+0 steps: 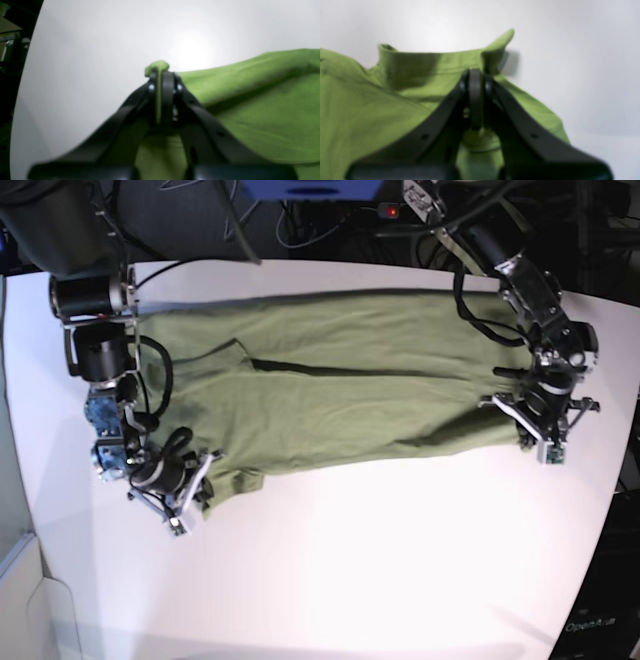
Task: Fold the T-shirt properly
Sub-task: 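Lift the hem edge with both grippers and pull it toward the arms, then fold the hem edge over the shirt with both grippers, rolling it lengthwise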
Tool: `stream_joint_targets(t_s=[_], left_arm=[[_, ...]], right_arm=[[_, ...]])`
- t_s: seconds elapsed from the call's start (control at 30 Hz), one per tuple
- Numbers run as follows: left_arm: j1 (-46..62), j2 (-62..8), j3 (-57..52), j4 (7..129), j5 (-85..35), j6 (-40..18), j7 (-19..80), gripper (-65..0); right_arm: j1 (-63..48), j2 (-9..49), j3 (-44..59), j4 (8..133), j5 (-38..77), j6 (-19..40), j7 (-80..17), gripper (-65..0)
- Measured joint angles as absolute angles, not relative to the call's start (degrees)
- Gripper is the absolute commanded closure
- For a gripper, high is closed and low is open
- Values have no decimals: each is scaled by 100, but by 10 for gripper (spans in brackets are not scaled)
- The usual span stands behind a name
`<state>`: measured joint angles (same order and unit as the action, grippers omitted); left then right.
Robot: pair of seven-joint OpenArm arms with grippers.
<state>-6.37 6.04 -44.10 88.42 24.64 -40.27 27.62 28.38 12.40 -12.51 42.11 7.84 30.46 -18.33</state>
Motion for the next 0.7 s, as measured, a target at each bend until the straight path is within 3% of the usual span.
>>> stream_joint_targets(t_s=[0.13,0.4,0.7], left_arm=[[-635,604,-4410,8842,2467,-4027,2764,-17],[-720,604,-4412,8858,2477,-4027,2762,-17],[-740,604,-4410,8873,2467,-4027,2764,-17]], right_arm=[[2792,1267,-1245,4403,770,3048,-1861,-1],[1925,1575,-1234,6440,762,3072,-2093,-1],[961,1710,-873,7859,775,3089,-2408,-1]])
